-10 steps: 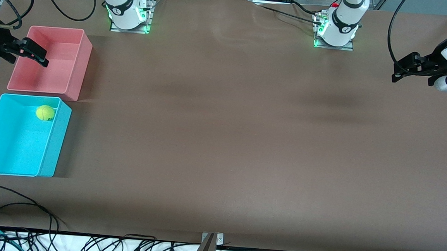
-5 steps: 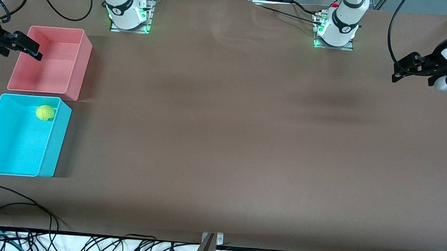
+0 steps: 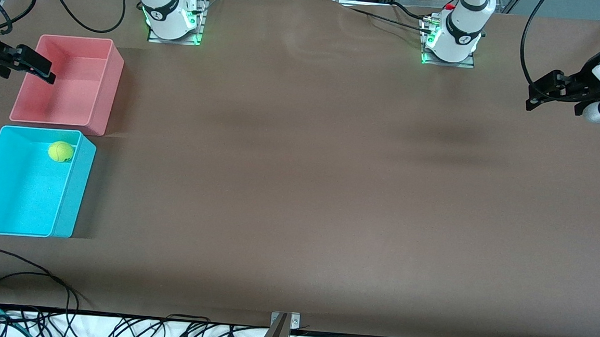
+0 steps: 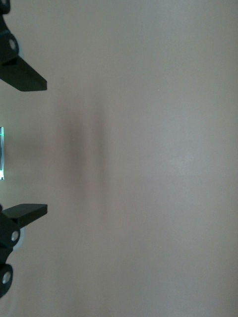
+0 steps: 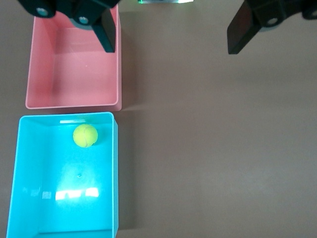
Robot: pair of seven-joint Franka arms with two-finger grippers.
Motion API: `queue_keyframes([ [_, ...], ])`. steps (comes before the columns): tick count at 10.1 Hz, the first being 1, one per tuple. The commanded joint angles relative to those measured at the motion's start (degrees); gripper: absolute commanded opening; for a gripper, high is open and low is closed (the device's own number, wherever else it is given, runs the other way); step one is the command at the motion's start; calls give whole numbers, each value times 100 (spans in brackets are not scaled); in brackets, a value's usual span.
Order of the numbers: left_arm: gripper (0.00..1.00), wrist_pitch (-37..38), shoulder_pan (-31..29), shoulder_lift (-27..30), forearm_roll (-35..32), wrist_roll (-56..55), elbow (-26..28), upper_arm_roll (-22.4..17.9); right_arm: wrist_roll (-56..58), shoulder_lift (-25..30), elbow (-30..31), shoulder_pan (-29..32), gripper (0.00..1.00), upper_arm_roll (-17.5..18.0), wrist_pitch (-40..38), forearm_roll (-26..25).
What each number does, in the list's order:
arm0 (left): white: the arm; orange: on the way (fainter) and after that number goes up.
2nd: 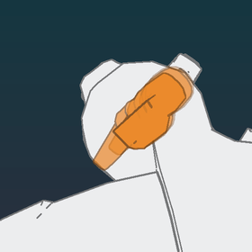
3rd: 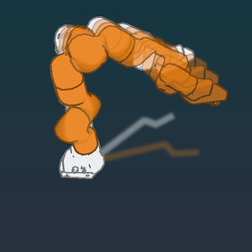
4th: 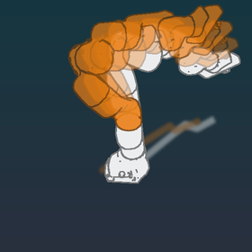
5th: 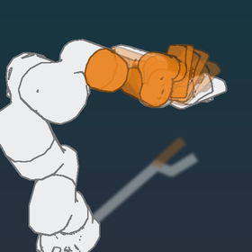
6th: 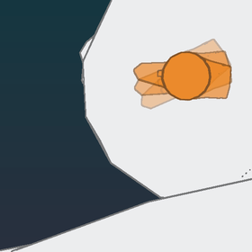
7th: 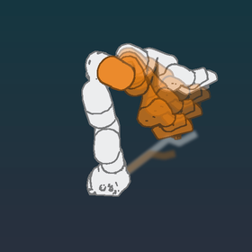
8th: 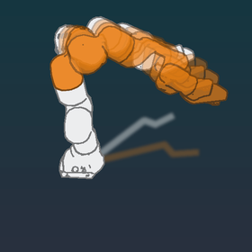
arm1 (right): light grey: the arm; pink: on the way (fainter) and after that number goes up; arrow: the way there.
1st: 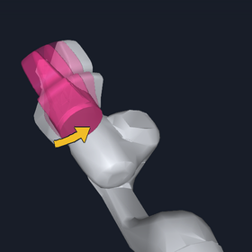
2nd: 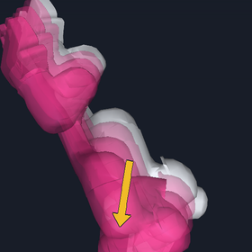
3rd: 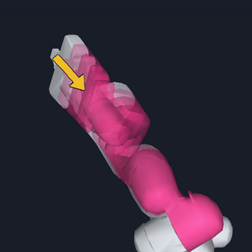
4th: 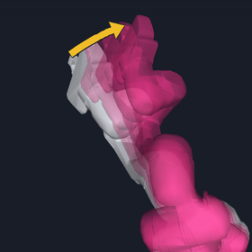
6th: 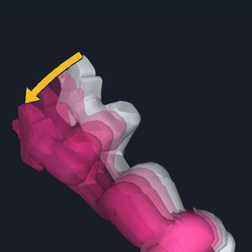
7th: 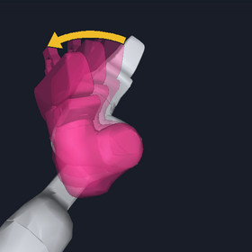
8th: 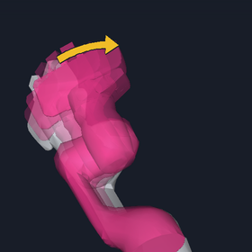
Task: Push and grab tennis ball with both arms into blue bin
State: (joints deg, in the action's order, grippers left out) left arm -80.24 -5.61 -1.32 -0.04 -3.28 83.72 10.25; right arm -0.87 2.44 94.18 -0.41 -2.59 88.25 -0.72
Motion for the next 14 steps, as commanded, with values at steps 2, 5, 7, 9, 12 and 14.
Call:
queue_keyframes([
  [2, 100, 123, 7, -88, 74, -51, -198, 3, -71, -447, -717, 128, 100, 109, -484, 36],
  [5, 100, 123, 7, -88, 74, -51, -198, -5, -53, 104, -80, 137, 100, 65, -197, 10],
  [7, 100, 123, 7, -88, 83, -59, -198, 4, -115, 704, 741, 137, 100, 56, 350, 19],
  [9, 100, 123, 7, -88, 83, -59, -198, 4, -19, 521, 575, 120, 100, 100, 333, 1],
  [12, 100, 123, 7, -88, 83, -51, -198, 4, 26, 109, -20, 129, 100, 92, -61, -16],
  [14, 100, 123, 7, -88, 74, -51, -198, 3, 34, 55, -93, 137, 100, 83, -142, -25],
])
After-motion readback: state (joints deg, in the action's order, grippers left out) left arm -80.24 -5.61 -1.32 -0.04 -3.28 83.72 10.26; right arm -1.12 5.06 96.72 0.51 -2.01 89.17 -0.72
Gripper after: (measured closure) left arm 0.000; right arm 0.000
